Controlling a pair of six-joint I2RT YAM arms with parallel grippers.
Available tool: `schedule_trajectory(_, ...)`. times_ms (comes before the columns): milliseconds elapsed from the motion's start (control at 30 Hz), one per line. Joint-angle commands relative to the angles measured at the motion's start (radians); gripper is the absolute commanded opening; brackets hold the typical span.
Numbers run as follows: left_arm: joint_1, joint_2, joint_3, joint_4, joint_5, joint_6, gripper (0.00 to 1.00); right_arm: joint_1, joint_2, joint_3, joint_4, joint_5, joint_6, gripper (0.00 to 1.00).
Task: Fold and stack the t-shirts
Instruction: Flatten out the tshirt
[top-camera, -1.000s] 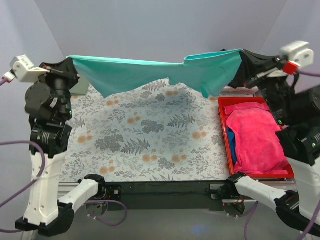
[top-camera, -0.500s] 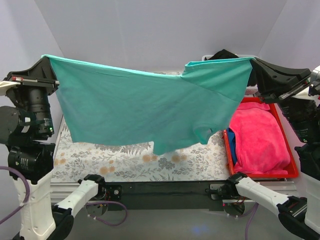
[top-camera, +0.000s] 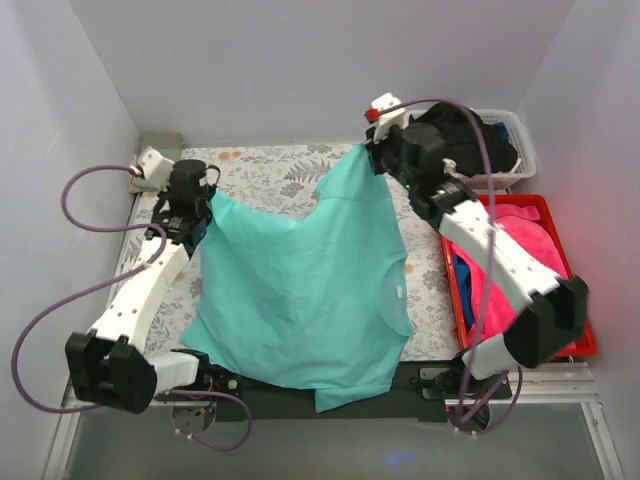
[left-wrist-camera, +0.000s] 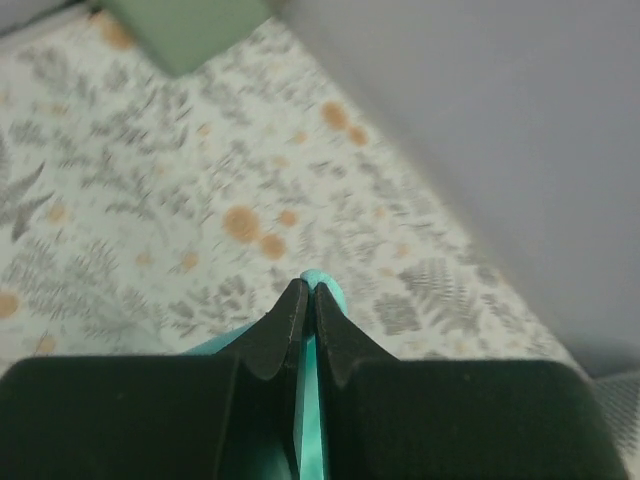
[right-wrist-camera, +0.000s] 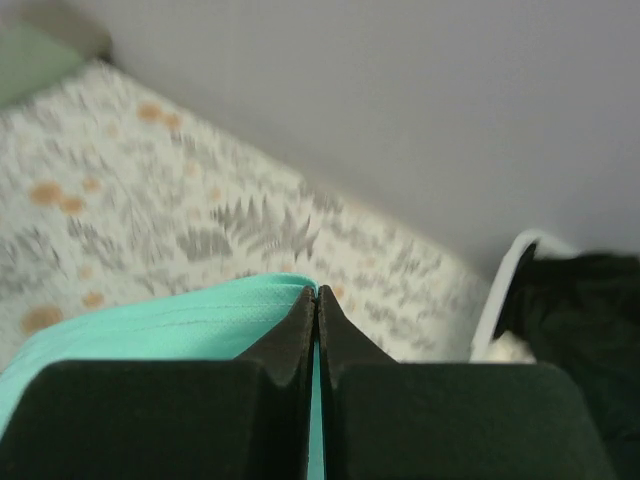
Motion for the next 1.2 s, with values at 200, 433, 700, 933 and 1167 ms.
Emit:
schedule_trajectory(200,0.051,0.419,-0.028,0.067,-0.170,-0.351,0.00,-0.132,0.572,0.175,0.202,-0.055,0.118,0.01)
schedule_trajectory(433,0.126,0.777,0.267,0.087,-0.051,-0.294,0.00,-0.191,0.876,0.499,0.152,-0.068,0.152,0.01)
schedule_trajectory(700,0.185,1.025,0.557,0.096,0.014,-0.188,0.00,-0.247,1.035,0.721,0.121,-0.068,0.163,0.01)
schedule_trajectory(933,0.202,1.084,0.674,0.142,0.095,-0.110,0.00,-0.273,1.080,0.826,0.119,-0.127,0.171,0.01)
schedule_trajectory(1167,0.202,1.001,0.594,0.248,0.187,-0.008,0.00,-0.273,0.997,0.725,0.136,-0.139,0.169,0.01)
